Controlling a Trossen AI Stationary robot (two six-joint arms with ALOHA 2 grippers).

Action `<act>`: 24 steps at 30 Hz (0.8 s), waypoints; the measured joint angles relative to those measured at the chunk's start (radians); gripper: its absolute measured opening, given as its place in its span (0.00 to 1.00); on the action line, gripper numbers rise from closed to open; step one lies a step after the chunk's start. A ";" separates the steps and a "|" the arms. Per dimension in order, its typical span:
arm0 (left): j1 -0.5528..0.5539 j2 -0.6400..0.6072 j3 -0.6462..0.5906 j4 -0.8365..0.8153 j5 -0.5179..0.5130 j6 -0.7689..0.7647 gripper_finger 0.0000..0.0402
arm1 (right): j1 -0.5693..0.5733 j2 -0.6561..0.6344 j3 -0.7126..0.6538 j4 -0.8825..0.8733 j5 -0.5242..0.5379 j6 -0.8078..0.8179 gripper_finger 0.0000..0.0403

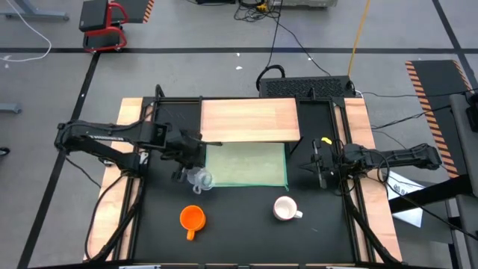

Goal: Stack small to large cups/mugs on shelf
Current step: Put the transparent mug on the shelf

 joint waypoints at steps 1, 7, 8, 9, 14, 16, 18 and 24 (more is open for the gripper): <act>0.002 -0.019 -0.011 0.012 -0.001 -0.001 0.00 | 0.000 0.000 0.000 0.001 0.000 0.000 0.00; 0.018 -0.152 -0.122 0.080 -0.020 -0.046 0.00 | 0.000 0.000 0.000 0.007 0.000 0.000 0.00; 0.020 -0.176 -0.145 0.100 -0.022 -0.056 0.00 | 0.000 0.000 0.000 0.007 0.000 0.000 0.00; 0.022 -0.203 -0.170 0.120 -0.024 -0.066 0.00 | 0.000 0.000 0.000 0.007 0.000 0.000 0.00; 0.024 -0.320 -0.275 0.174 -0.038 -0.113 0.00 | 0.000 0.000 0.000 0.008 0.000 0.000 0.00; 0.024 -0.363 -0.306 0.177 -0.059 -0.135 0.00 | 0.000 0.000 0.000 0.007 0.000 0.000 0.00; 0.024 -0.402 -0.335 0.176 -0.075 -0.153 0.00 | 0.000 0.000 0.000 0.008 0.000 0.000 0.00; 0.030 -0.475 -0.415 0.199 -0.079 -0.205 0.00 | 0.000 0.000 0.000 0.008 0.000 0.000 0.00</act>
